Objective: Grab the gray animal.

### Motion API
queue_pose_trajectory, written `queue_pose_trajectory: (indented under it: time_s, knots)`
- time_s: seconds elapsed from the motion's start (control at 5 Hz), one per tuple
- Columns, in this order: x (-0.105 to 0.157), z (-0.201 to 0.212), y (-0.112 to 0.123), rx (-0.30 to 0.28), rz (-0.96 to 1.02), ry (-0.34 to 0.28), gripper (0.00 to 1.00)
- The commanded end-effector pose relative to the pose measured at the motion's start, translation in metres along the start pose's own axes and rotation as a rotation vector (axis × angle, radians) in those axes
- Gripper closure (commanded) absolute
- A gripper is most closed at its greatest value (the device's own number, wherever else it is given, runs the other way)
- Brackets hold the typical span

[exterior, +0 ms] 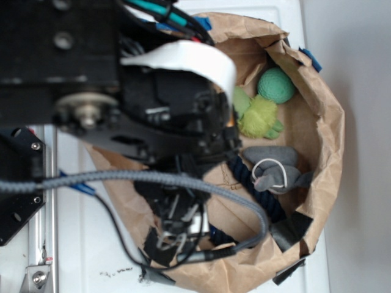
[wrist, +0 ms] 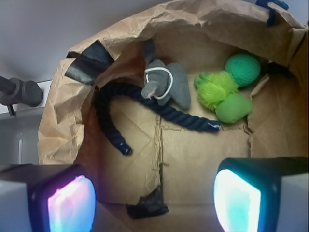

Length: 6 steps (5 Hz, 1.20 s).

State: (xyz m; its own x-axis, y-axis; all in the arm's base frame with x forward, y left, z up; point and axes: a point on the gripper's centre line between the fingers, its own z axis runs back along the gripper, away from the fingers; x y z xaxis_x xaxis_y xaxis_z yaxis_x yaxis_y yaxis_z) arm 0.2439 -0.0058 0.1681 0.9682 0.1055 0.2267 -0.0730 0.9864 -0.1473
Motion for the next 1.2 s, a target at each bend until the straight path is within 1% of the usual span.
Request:
queue_pose_trajectory:
  time_s: [0.0, 0.2, 0.4, 0.6, 0.8, 1.0]
  knots:
    - [0.02, -0.021, 0.018, 0.056, 0.009, -0.065, 0.0]
    - [0.016, -0.043, 0.02, 0.111, 0.007, -0.053, 0.0]
    - [0.02, -0.063, 0.015, 0.143, 0.008, -0.034, 0.0]
    - [0.029, -0.082, 0.006, 0.137, 0.016, -0.016, 0.0]
    - [0.036, -0.096, -0.003, 0.157, 0.012, -0.033, 0.0]
    - [0.045, -0.101, -0.012, 0.151, -0.004, -0.063, 0.0]
